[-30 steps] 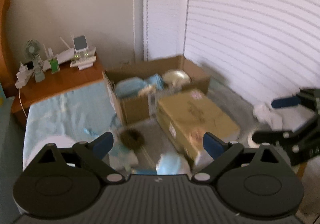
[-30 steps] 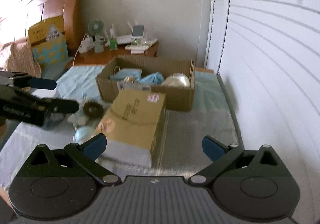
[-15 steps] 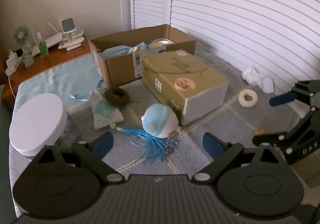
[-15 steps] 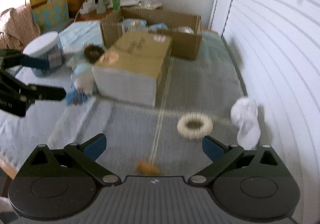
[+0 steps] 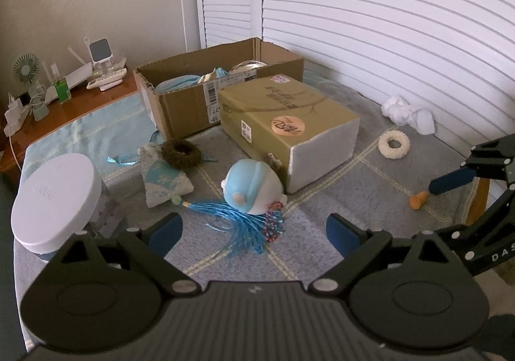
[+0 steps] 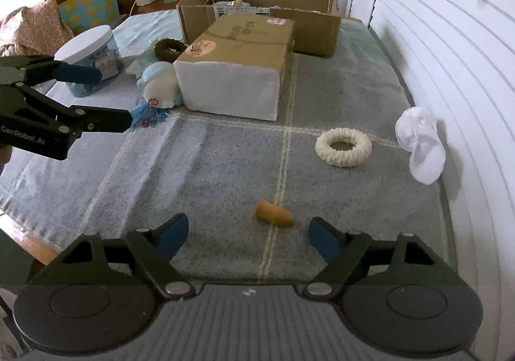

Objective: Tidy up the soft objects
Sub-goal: 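Grasp the small orange toy with the right tool while the left tool grasps the blue plush ball, then carry the orange toy into the cardboard box and open the right tool while the left holds the plush, then lower the blue plush ball into the cardboard box and open the left tool, then move the left tool toward the brown fuzzy ring while the right tool approaches the cream ring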

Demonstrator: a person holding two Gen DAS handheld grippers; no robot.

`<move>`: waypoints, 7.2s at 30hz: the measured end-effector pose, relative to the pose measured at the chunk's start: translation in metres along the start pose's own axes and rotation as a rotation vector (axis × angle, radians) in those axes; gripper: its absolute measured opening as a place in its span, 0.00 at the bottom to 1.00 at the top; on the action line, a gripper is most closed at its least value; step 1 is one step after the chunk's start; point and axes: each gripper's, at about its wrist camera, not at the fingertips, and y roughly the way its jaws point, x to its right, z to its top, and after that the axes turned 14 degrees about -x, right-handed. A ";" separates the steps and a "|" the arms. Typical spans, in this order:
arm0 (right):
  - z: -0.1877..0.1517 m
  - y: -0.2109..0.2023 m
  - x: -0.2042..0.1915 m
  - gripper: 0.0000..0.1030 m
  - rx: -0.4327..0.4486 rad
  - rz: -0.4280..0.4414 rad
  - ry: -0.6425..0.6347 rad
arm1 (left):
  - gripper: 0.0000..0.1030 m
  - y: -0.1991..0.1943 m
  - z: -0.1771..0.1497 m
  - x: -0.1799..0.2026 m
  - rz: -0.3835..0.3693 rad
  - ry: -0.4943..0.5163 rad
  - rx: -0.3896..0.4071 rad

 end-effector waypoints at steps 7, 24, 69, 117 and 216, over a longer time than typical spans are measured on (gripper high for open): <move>0.006 0.004 -0.007 0.70 0.010 0.013 -0.016 | 0.92 0.003 0.002 -0.001 0.003 -0.001 -0.003; 0.007 0.004 -0.006 0.36 0.030 -0.055 -0.013 | 0.69 0.030 0.027 -0.001 0.011 0.070 0.003; 0.069 -0.043 0.020 0.27 0.211 -0.079 -0.016 | 0.49 -0.030 0.016 0.005 0.049 -0.093 0.042; 0.149 -0.034 0.038 1.00 0.304 -0.037 0.025 | 0.49 -0.021 0.061 -0.034 0.038 -0.128 -0.014; 0.029 0.030 0.049 1.00 0.124 -0.070 0.055 | 0.88 0.018 0.069 -0.013 0.203 0.090 -0.056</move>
